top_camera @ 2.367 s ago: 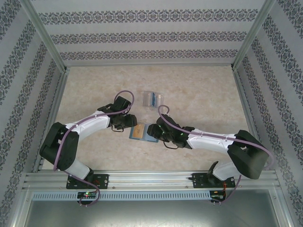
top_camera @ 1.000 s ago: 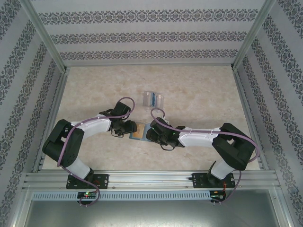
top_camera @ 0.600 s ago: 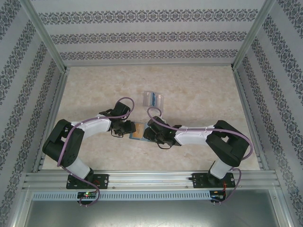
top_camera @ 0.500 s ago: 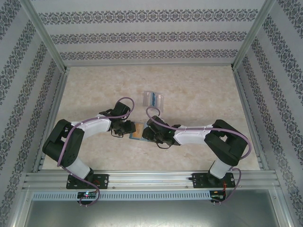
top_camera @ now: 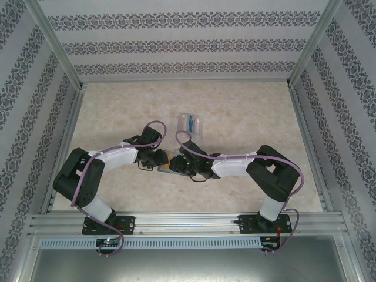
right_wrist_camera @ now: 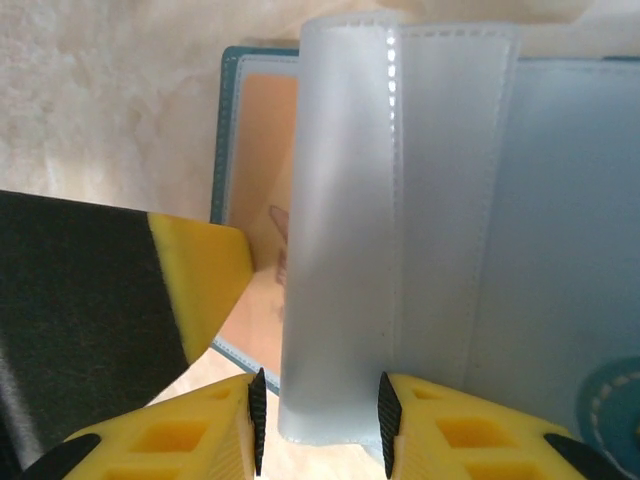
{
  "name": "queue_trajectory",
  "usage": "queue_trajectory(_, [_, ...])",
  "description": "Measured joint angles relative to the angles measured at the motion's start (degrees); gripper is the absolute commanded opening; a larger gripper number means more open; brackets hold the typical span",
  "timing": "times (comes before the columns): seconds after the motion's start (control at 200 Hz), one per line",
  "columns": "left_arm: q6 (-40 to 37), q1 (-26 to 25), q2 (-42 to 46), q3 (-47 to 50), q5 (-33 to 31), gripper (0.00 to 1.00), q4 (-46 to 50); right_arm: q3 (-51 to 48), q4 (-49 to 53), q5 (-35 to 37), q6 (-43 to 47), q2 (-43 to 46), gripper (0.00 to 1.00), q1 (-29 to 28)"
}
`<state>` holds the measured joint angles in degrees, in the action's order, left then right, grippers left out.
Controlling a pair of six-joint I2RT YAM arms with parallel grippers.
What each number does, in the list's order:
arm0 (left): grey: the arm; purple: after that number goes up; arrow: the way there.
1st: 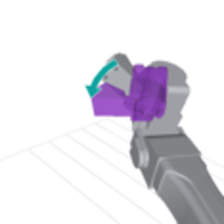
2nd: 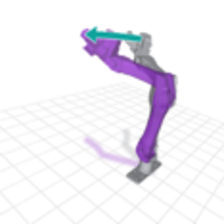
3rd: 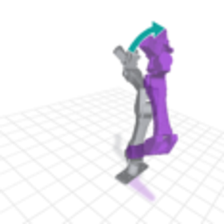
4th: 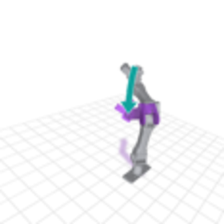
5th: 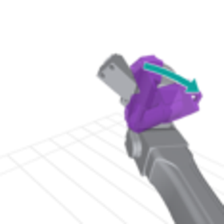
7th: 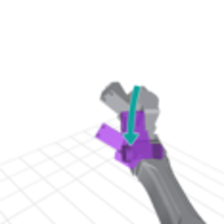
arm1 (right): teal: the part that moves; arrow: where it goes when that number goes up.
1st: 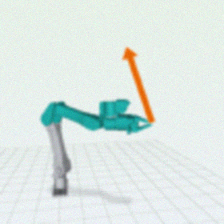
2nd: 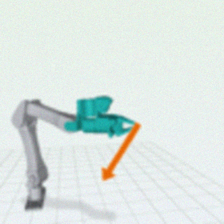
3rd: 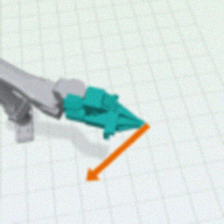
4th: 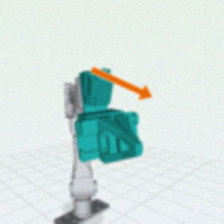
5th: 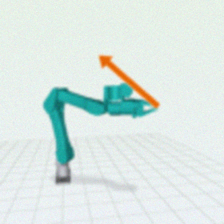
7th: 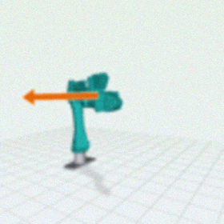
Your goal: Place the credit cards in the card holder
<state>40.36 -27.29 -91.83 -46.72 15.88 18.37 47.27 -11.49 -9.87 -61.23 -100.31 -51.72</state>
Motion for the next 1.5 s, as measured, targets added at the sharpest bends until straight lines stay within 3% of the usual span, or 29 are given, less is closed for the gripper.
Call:
queue_trajectory(0.435, [0.46,1.55,1.95,1.84,2.10,0.43,-1.53,0.02,-4.52,-3.54,1.79,-0.68,0.36,1.01])
queue_trajectory(0.56, [0.50,3.37,3.93,2.64,2.16,0.50,-1.36,0.70,-5.99,-4.28,2.12,-1.11,0.36,1.03])
queue_trajectory(0.879, [0.68,9.44,10.51,3.37,3.82,0.55,-1.25,3.04,-10.01,-6.69,2.97,-3.80,0.37,1.36])
queue_trajectory(1.169, [0.76,11.82,11.02,3.37,3.67,0.59,-1.05,8.66,-14.69,-16.00,5.09,-8.85,0.36,1.11])
queue_trajectory(1.334, [0.42,12.31,11.32,2.67,3.61,0.60,-0.24,9.57,-15.32,-19.10,7.72,-6.95,0.37,0.85])
queue_trajectory(1.499, [-0.15,12.31,10.60,0.70,4.07,0.59,0.44,7.96,-14.08,-19.10,11.19,1.29,0.38,3.45])
